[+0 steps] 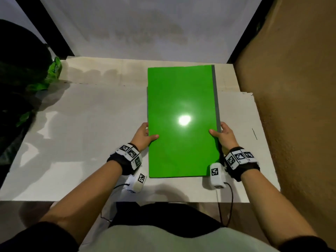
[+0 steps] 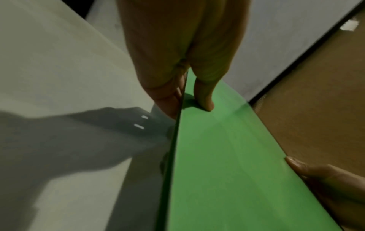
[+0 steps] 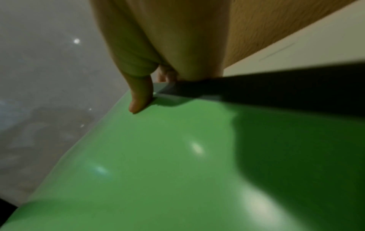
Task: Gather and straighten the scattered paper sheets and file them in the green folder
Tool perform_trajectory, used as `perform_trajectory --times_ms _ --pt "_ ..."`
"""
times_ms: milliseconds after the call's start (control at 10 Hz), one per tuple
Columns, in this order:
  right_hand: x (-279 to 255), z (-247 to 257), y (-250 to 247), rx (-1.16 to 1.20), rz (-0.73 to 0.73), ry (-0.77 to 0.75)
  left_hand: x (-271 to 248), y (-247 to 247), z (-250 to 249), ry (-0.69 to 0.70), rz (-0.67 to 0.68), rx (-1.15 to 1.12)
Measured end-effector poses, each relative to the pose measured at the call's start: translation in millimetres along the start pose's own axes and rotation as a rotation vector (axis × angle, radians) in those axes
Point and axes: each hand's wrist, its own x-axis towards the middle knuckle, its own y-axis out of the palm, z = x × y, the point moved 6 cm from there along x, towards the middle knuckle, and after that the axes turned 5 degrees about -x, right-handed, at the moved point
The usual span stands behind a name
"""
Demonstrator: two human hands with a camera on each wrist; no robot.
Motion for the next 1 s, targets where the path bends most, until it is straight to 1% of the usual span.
perform_trajectory --times_ms 100,200,300,400,500,600,700,800,900,1000 --pt "5 -10 -29 -0.145 -0.081 0.047 11 30 1 0.020 0.019 0.129" --pt "7 -22 -45 -0.353 -0.168 0.104 20 50 10 0.032 -0.009 0.326" --pt "7 -32 -43 -0.538 -0.171 0.166 23 59 21 -0.003 -0.006 0.492" --pt "9 -32 -35 -0.622 -0.185 0.156 27 60 21 0.000 -0.009 0.639" --pt "11 -31 -30 -0.658 -0.227 0.162 31 62 19 -0.060 0.015 0.793" --pt "11 -27 -31 -0.694 -0.261 0.188 31 62 16 -0.082 0.052 0.883" --pt "11 -29 -31 -0.772 -0.271 0.195 33 63 17 -0.077 0.087 0.922" --pt "4 -27 -29 -0.791 -0.257 0.213 29 62 15 -0.099 0.110 0.918" --pt "3 -27 -28 -0.818 -0.210 0.190 32 59 11 -0.104 0.144 0.917" --pt "-6 -17 -34 -0.781 -0.174 0.175 32 47 -10 -0.089 0.146 0.874"
